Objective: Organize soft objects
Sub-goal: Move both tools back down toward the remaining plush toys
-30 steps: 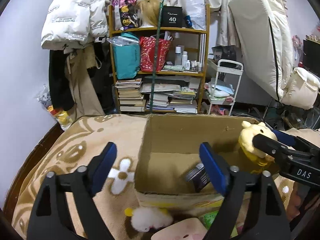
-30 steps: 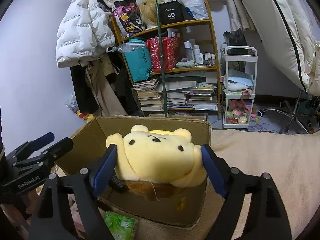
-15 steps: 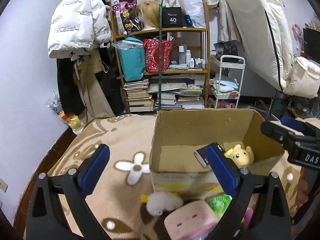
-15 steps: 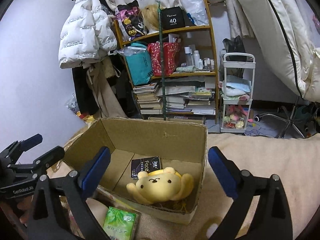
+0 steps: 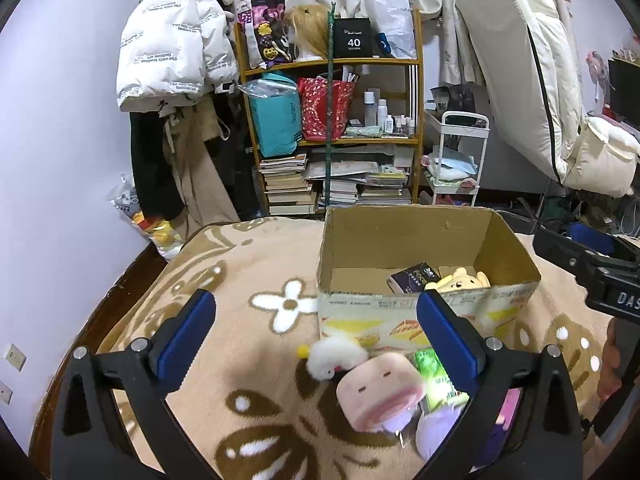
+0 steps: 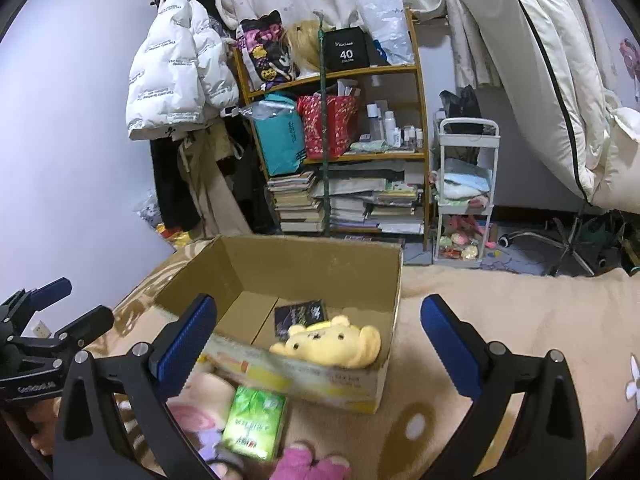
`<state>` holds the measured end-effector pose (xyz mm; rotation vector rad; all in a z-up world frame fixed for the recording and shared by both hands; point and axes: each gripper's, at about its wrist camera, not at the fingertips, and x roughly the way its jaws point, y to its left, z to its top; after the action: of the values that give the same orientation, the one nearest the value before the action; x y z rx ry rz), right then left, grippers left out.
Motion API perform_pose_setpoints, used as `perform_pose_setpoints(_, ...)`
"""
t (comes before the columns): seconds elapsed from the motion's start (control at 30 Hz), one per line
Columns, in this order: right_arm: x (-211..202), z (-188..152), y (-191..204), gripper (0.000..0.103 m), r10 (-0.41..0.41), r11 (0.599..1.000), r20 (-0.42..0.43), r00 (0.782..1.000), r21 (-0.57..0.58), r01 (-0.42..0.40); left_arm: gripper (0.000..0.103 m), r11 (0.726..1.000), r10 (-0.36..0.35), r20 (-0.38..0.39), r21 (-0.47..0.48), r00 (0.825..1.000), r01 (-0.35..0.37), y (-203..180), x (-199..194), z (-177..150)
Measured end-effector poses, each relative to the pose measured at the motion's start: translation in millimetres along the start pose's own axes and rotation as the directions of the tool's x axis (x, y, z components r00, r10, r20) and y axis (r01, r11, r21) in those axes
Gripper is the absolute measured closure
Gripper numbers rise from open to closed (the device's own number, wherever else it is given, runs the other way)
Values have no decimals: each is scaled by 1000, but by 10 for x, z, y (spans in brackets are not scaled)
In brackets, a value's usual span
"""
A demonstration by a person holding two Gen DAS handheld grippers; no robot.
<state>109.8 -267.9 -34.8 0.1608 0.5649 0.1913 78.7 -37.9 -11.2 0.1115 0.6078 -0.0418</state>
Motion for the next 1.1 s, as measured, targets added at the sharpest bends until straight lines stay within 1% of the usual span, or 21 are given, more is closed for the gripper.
perform_pose_setpoints(0.13, -168, -35, 37, 0, 9, 1000, -24, 1000, -2, -9, 3, 1000, 8, -25, -1, 1000, -8, 14, -121, -70)
perform_pose_setpoints(0.2, -234, -58, 57, 0, 10, 1000, -35, 999, 1, -10, 3, 1000, 24, -37, 2, 999, -24, 27, -198, -112)
perform_pose_setpoints(0.4, -420, -130, 164, 0, 7, 1000, -62, 998, -21, -8, 3, 1000, 23, -63, -16, 998, -24, 138, -405, -209)
perform_pose_setpoints(0.53, -486, -200, 226, 0, 11, 999, -82, 997, -33, -14, 3, 1000, 21, -93, -17, 995, -23, 188, -459, -263)
perform_pose_setpoints(0.6, -517, -254, 254, 0, 20, 999, -95, 995, -34, -23, 3, 999, 21, -119, -21, 993, -23, 202, -461, -299)
perform_pose_setpoints(0.73, -518, -370, 321, 0, 26, 998, -145, 989, -47, -33, 3, 999, -1, -152, -38, 988, -5, 219, -451, -356)
perform_pose_setpoints(0.87, -485, -470, 377, 0, 35, 997, -189, 981, -62, -48, 3, 999, -7, -177, -36, 984, 1, 204, -399, -381)
perform_pose_setpoints(1.0, -397, -535, 452, 0, 22, 993, -221, 975, -110, -47, 3, 999, -34, -219, -37, 975, 27, 182, -273, -400)
perform_pose_setpoints(1.1, -317, -559, 458, 0, 19, 991, -241, 970, -121, -49, 3, 998, -55, -248, -41, 967, 46, 170, -179, -417)
